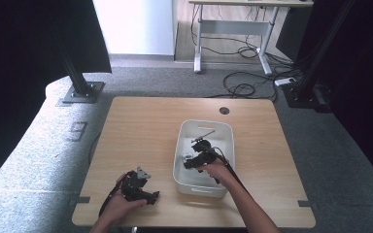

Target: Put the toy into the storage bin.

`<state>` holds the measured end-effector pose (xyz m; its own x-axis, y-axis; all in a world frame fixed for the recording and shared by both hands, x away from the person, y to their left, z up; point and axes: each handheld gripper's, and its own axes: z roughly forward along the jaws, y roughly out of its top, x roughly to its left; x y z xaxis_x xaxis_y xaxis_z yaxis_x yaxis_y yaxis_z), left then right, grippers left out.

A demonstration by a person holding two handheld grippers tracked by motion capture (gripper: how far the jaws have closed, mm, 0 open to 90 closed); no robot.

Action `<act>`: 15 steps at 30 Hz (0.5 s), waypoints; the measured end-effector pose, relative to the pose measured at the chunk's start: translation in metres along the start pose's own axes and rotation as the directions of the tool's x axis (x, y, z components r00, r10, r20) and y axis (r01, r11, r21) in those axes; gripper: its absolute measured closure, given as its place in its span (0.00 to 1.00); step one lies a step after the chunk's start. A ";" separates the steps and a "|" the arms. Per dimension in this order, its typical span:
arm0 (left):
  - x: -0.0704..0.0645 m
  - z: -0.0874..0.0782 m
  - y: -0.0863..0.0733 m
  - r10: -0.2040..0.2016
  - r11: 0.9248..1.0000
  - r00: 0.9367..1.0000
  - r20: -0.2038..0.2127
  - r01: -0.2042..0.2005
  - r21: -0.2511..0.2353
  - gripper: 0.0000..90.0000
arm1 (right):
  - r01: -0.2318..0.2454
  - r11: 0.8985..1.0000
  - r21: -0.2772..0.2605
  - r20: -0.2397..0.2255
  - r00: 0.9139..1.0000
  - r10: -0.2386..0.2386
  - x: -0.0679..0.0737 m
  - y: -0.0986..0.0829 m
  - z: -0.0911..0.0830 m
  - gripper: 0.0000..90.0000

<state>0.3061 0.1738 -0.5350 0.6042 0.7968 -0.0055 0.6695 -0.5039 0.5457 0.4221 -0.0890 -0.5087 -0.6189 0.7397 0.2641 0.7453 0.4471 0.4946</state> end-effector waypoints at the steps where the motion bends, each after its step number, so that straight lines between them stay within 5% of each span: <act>1: 0.000 0.000 0.000 0.000 1.000 1.000 0.000 0.000 0.000 0.08 | 0.000 1.000 0.000 0.000 1.000 0.000 0.000 0.000 0.000 0.44; 15: 0.000 0.000 0.000 0.000 1.000 1.000 -0.001 0.000 0.000 0.08 | 0.050 0.986 -0.160 0.066 0.997 -0.040 0.001 -0.007 -0.040 0.41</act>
<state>0.3063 0.1737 -0.5351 0.6038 0.7971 -0.0049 0.6696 -0.5038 0.5458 0.4065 -0.1116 -0.4790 -0.6308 0.7527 0.1886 0.6640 0.3978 0.6332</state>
